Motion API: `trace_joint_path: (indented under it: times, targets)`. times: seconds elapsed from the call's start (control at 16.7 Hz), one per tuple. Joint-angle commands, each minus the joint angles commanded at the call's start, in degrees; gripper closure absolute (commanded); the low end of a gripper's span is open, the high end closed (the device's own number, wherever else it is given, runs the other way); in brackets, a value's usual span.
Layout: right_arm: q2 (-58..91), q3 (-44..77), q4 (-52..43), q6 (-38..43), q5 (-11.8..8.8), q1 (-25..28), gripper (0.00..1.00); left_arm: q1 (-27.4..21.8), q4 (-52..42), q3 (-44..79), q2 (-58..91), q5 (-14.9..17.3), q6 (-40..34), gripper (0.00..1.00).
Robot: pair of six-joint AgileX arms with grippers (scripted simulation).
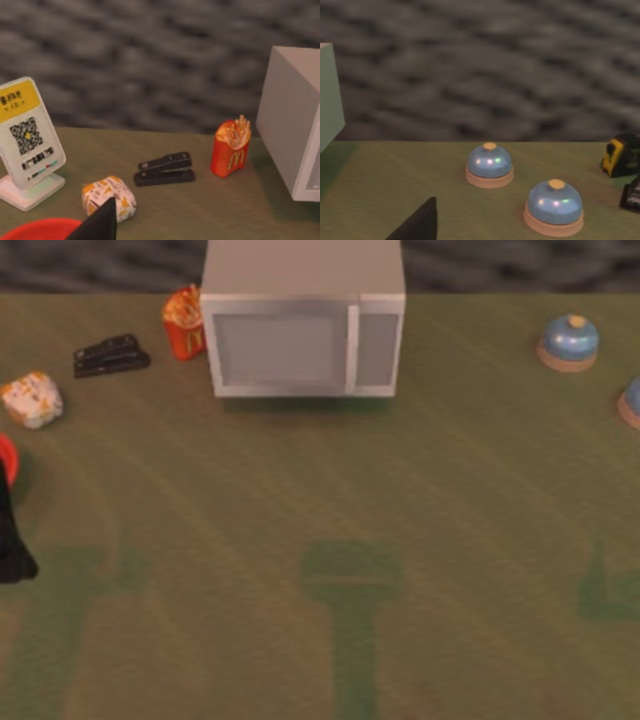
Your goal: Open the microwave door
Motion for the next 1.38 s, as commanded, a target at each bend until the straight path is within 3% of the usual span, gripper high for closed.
trace_joint_path:
  times: [0.96, 1.38]
  targets:
    - [0.0, 0.0, 0.0, 0.0, 0.0, 0.0, 0.0, -28.7, -25.5, 76.3, 90.0, -17.4, -24.6, 0.0]
    - [0.0, 0.0, 0.0, 0.0, 0.0, 0.0, 0.0, -35.4, -32.2, 92.9, 111.4, -21.4, -30.0, 0.0]
